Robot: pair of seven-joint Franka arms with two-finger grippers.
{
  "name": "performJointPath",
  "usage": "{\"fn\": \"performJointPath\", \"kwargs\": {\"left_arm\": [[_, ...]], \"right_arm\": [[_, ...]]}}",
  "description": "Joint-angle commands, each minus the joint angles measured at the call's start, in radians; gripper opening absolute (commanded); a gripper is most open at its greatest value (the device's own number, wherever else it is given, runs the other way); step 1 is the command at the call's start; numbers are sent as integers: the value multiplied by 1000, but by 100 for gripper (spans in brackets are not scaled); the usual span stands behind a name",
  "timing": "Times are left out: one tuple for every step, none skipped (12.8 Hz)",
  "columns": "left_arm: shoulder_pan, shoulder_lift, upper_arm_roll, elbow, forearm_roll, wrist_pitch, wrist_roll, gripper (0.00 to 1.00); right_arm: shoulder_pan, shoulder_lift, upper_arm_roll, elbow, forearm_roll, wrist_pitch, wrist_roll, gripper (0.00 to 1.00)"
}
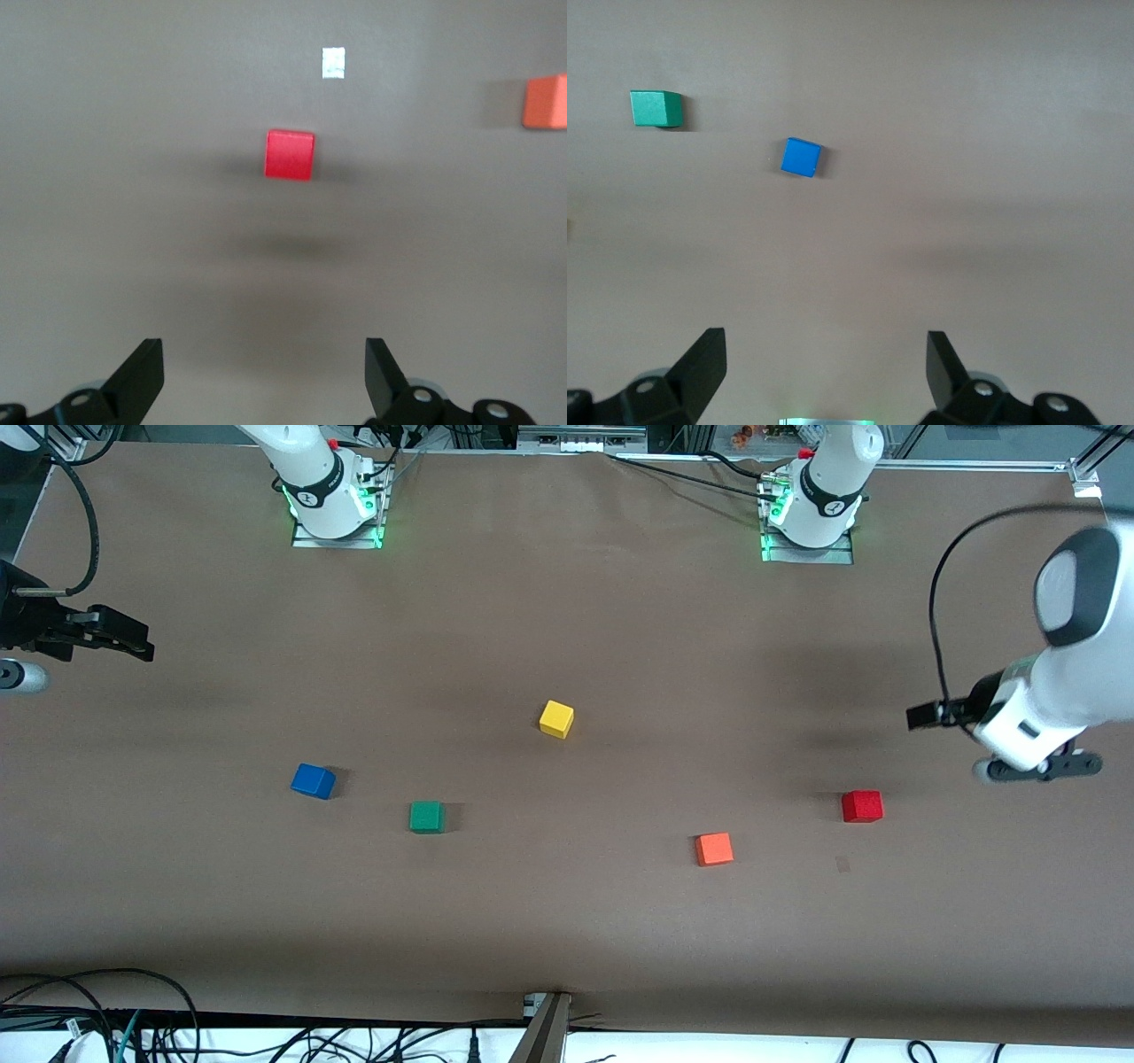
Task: Pass red block to right arm, stack on blue
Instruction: 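Move the left gripper down over the red cube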
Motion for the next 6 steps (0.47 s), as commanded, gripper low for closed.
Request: {"fn": "performJointPath", "kwargs": {"left_arm": [[5,85,0,28,16,78,24,100],[7,118,-2,27,14,119,24,100],[10,158,-2,22,13,158,25,100],[14,200,-2,2,4,211,25,100],[19,224,-2,-25,4,276,25,100],[17,237,-2,-59,4,340,25,100]], "right_arm": [[-2,7,0,19,16,-4,-13,100],[-2,9,0,19,16,-4,-13,100],[-2,7,0,19,16,-4,-13,100],[-2,7,0,19,16,-4,-13,100],[-2,7,0,19,16,-4,-13,100],[-2,9,0,19,16,-4,-13,100]]}}
